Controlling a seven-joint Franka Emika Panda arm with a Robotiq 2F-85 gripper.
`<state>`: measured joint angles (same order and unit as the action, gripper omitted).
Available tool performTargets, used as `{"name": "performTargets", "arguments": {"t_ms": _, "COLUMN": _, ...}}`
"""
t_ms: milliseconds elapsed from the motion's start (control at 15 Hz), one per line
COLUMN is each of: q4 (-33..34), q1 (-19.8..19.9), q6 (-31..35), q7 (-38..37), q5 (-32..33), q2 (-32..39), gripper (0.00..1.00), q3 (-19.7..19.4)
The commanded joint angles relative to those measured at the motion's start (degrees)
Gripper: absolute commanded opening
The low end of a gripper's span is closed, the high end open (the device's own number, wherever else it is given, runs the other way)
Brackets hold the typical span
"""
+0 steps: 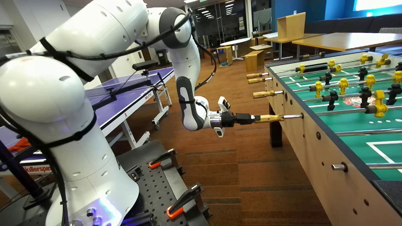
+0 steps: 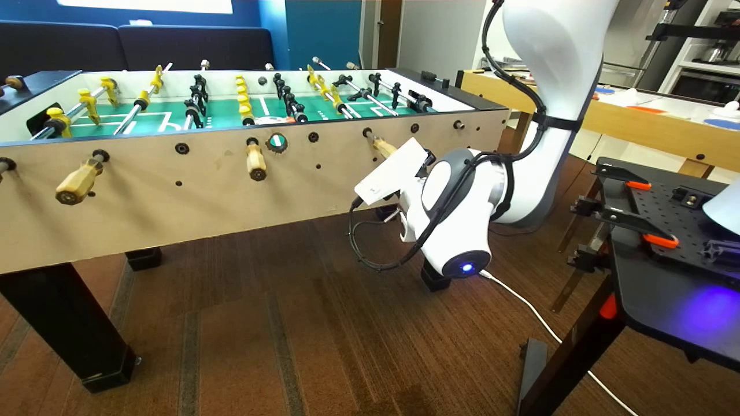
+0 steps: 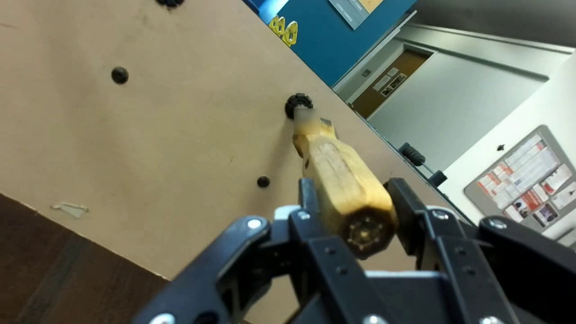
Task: Rotate the third rod backwards
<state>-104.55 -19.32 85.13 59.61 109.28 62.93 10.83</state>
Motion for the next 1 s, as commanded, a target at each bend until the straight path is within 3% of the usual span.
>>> {"name": "performTargets", "arguments": {"t_ms": 0, "q4": -2.0, "q1": 2.3, "q6": 1.5, "q7": -10.8, "q5": -2.5, "q2": -0.6, "gripper": 0.18, "q3": 0.4}}
{"name": "performTargets", "arguments": {"t_ms": 267, "q4": -2.5, "q1": 2.4, "q6": 1.9, "q7": -19.2, "q5": -3.5, "q2": -0.8, "gripper": 0.18, "q3": 1.0}}
{"name": "performTargets", "arguments": {"t_ms": 333, "q4": -0.7, "q1": -0.5, "q6": 1.1, "q7": -13.8, "q5": -0.4, "q2": -0.7, "gripper": 0.18, "q3": -0.6}}
{"name": "performTargets", "arguments": {"t_ms": 400, "q4": -0.8, "q1": -0.6, "q6": 1.0, "q7": -14.0, "q5": -0.2, "q2": -0.7, "gripper": 0.43, "q3": -0.6}}
{"name": "performTargets", "arguments": {"t_ms": 533, "q4": -0.9, "q1": -0.6, "q6": 1.0, "q7": -13.9, "q5": -0.1, "q2": -0.7, "gripper": 0.43, "q3": -0.7}}
{"name": "performTargets", "arguments": {"t_ms": 600, "q4": -0.9, "q1": -0.6, "q6": 1.0, "q7": -13.9, "q5": -0.1, "q2": -0.7, "gripper": 0.18, "q3": -0.7}}
{"name": "performTargets", "arguments": {"t_ms": 933, "q4": -0.4, "q1": 1.0, "q6": 2.8, "q7": -28.3, "q5": -0.1, "q2": 0.3, "gripper": 0.18, "q3": 0.7}}
